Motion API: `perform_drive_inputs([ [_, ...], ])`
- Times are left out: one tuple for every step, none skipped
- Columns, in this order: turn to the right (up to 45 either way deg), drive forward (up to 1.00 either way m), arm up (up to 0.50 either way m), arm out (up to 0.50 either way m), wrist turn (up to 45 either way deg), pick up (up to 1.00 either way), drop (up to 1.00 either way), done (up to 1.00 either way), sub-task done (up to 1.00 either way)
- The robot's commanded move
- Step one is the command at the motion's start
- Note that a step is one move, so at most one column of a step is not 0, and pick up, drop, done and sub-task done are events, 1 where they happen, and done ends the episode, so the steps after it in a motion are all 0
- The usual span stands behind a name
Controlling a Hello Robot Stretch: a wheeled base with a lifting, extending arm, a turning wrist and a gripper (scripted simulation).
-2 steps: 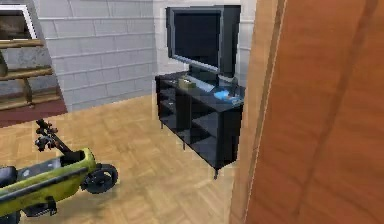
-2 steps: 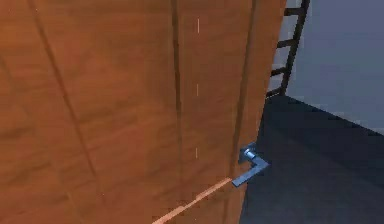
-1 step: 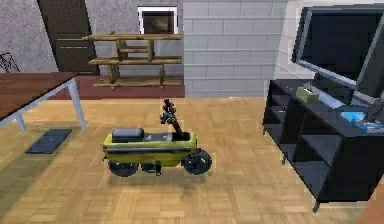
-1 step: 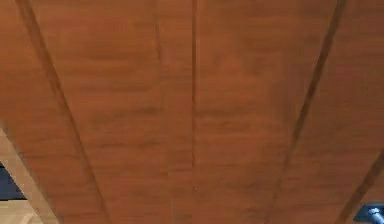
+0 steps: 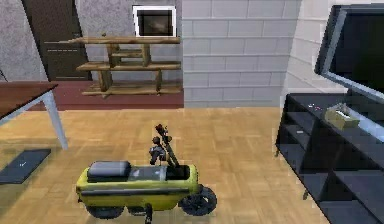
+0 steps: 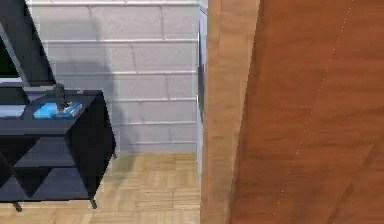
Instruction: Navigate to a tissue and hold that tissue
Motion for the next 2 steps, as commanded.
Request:
perform_drive_inputs([
  [39.0,0.0,0.0,0.0,0.0,0.0,0.0,0.0,0.0],
  [0.0,0.3,0.0,0.0,0.0,0.0,0.0,0.0,0.0],
])
